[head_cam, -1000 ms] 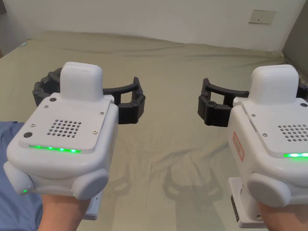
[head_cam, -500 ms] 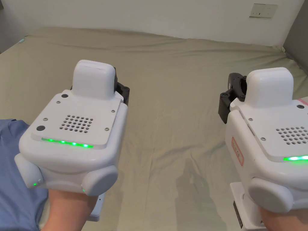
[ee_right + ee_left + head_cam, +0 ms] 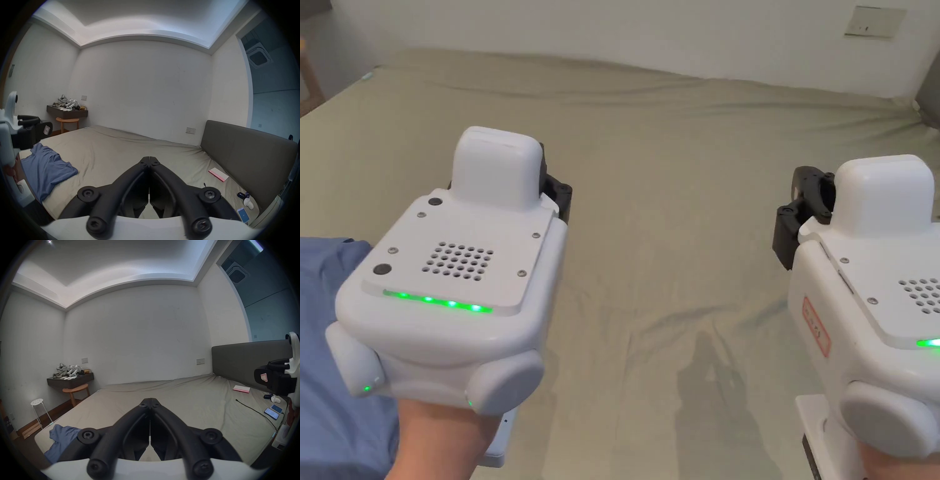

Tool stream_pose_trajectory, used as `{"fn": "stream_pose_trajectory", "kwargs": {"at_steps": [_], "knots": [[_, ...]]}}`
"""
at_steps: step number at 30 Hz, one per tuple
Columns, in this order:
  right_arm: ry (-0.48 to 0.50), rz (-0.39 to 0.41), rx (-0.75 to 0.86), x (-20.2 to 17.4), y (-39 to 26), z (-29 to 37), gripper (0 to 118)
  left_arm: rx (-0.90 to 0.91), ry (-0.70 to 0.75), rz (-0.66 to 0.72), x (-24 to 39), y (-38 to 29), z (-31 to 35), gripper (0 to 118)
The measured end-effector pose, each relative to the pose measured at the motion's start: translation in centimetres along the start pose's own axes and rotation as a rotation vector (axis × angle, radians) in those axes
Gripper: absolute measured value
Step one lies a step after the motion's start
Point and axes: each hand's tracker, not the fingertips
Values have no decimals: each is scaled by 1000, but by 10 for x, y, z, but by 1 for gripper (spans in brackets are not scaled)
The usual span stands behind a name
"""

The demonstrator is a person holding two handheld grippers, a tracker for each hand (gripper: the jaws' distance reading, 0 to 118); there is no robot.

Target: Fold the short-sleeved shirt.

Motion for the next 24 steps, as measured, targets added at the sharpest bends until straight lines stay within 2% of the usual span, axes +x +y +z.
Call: {"fn": "stream_pose_trajectory", "kwargs": {"at_steps": [5,9,18,24], "knots": [[93,-19,4,-32,5,-10,1,-5,133,9,-41,-3,22,0],[221,-58,42,-68,8,-15,1,-27,263,3,-81,-8,48,0],[452,-13,91,-167,34,-7,1,-52,529,-11,-154,-17,108,0],[554,20,113,-204,37,8,1,-74,629,11,-183,-28,136,0]]}}
